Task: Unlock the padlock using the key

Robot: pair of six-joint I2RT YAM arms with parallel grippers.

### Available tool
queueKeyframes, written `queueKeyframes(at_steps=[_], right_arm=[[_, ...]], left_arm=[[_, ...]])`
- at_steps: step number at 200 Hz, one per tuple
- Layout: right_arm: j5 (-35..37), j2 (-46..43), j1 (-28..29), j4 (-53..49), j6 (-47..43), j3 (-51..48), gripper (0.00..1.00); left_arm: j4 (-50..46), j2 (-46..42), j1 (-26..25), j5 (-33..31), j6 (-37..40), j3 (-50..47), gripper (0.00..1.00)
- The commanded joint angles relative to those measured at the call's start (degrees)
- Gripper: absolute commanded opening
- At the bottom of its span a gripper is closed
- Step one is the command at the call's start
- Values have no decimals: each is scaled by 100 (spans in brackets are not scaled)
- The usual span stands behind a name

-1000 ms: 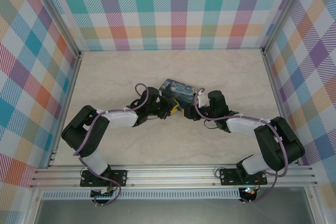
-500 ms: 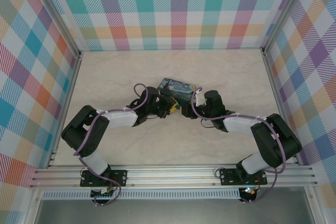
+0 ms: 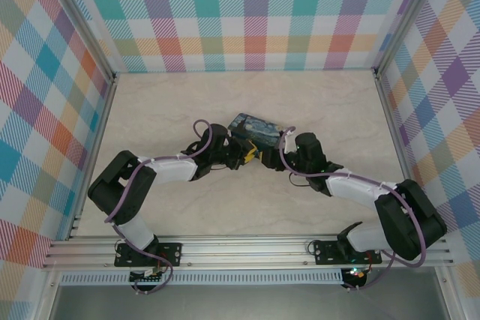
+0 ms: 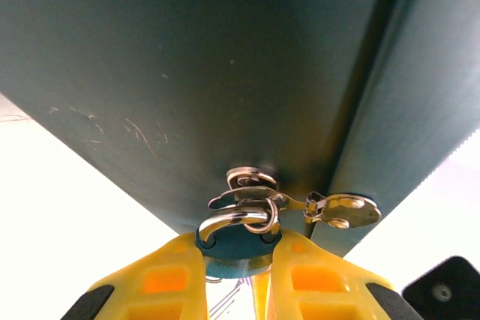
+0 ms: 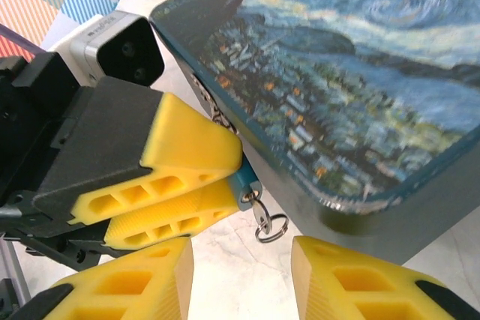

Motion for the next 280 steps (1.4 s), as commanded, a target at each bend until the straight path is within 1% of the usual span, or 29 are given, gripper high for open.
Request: queueKeyframes(at_steps=[1, 31, 120, 144, 173, 247, 280], right_arm=[[109, -41, 121, -224, 351, -30, 39], [303, 98, 218, -270, 482, 85, 38], [525, 384, 267, 126, 321, 382, 34], [517, 519, 263, 127, 294, 523, 31], [474, 619, 267, 196, 309, 546, 24], [394, 681, 260, 583, 434, 565, 18], [335, 723, 219, 619, 584, 605, 9]], left_arm=[[280, -34, -79, 200, -133, 232, 5], [288, -38, -78, 202, -140, 228, 5], [308, -67, -78, 221, -140, 190, 5], [321, -77, -86, 222, -140, 171, 5], [326, -73, -78, 220, -147, 171, 5], [325, -47, -78, 257, -146, 169, 5], [324, -57, -76, 274, -139, 149, 5]])
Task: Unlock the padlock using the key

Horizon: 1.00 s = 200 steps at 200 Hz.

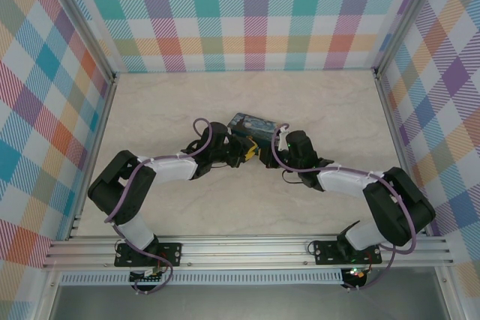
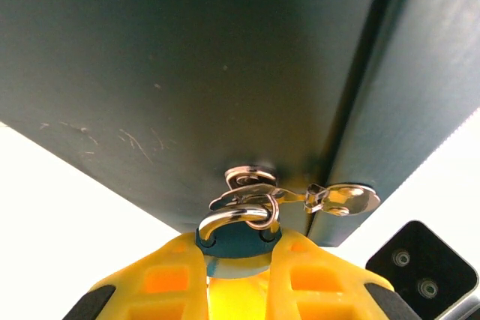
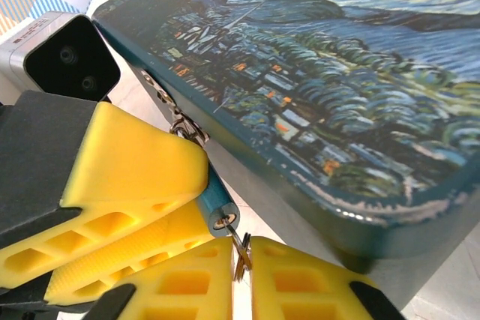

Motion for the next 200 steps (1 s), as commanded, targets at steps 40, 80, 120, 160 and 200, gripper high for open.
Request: queueKeyframes(at_steps=[40, 80, 120, 160, 200], right_arm=[[-401, 161, 0, 621, 483, 301, 5], [-504, 349, 9, 467, 370, 493, 5], [-591, 374, 7, 366, 290, 566, 7], [-319, -289, -42, -552, -164, 150, 19], [-63, -881, -131, -1661, -988, -73, 37]], left_arm=[[303, -61, -94, 335, -76, 56, 5], [305, -15, -111, 405, -51, 103, 4], [280, 29, -111, 402, -15, 111, 4], [142, 6, 204, 388, 128, 92, 4], [-272, -111, 442, 395, 376, 205, 4]])
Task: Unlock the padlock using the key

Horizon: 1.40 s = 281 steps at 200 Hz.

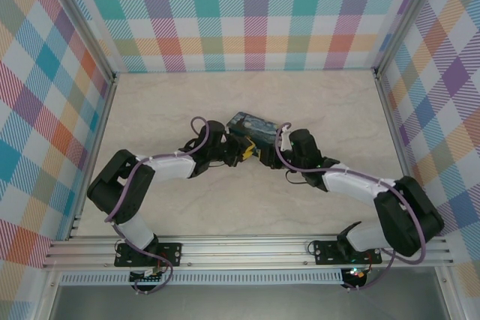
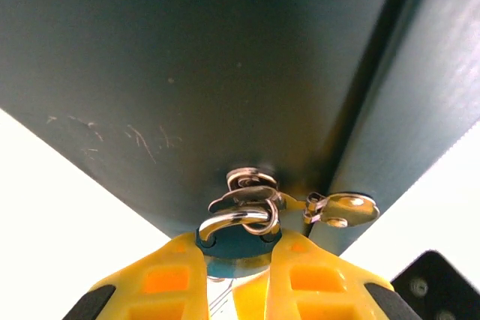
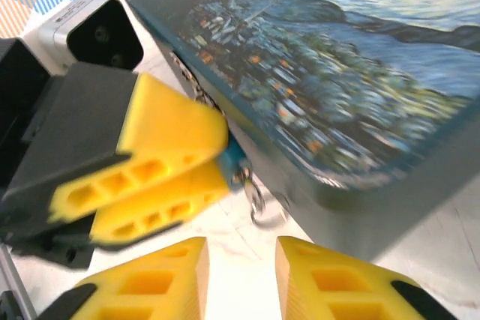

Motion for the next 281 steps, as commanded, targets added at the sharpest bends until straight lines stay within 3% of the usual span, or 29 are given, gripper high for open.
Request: queueKeyframes(at_steps=[1, 50, 84, 133, 178, 233, 281], right_arm=[[151, -311, -51, -807, -702, -134, 37], [371, -1016, -52, -684, -2017, -357, 53], [82, -1096, -50, -471, -2325, -294, 55], [-1074, -352, -60, -338, -1467, 215, 52], [-862, -315, -110, -190, -985, 212, 54], [-655, -95, -192, -436, -419, 310, 42], [-622, 72, -185, -173, -139, 375, 38]], left_arm=[[-168, -118, 163, 155, 217, 201, 4], [-177, -86, 211, 365, 47, 292, 3], [-175, -120, 211, 468, -3, 336, 3], [-366, -146, 202, 554, 348, 366, 3], [-812, -109, 194, 867, 848, 620, 3], [-747, -102, 141, 934, 811, 713, 3], [-689, -74, 28, 952, 740, 757, 3]])
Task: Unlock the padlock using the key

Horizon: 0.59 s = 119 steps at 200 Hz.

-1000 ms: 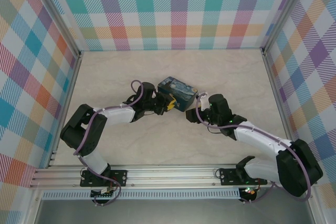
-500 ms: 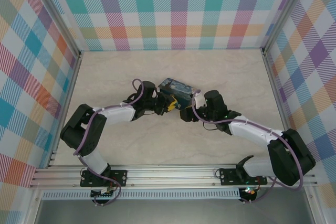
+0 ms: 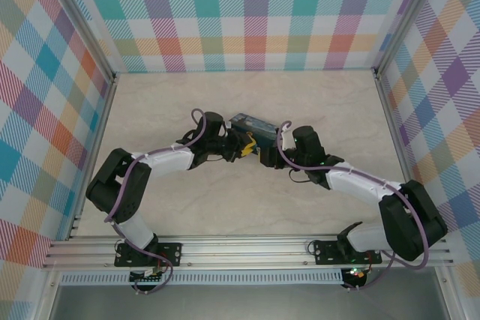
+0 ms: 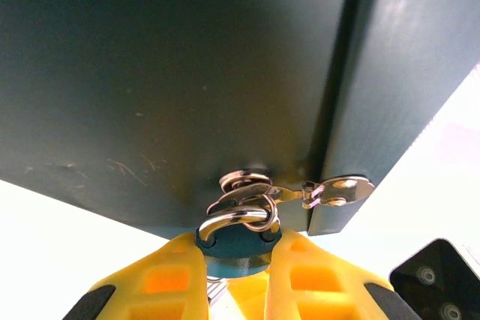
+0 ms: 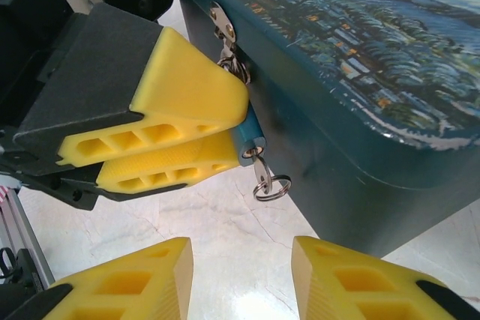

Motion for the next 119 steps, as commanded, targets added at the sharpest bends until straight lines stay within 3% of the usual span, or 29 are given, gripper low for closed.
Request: queueKeyframes(at_steps=[1, 74, 119], right_arm=[[-6, 156, -11, 169, 245, 191, 38], [249, 515, -34, 702, 478, 244, 33], [-149, 756, -76, 1313, 663, 247, 33]], left_arm=[[146, -72, -115, 217, 48, 214, 3], [296, 95, -254, 235, -68, 292, 3], [288, 147, -291, 174, -87, 319, 3]])
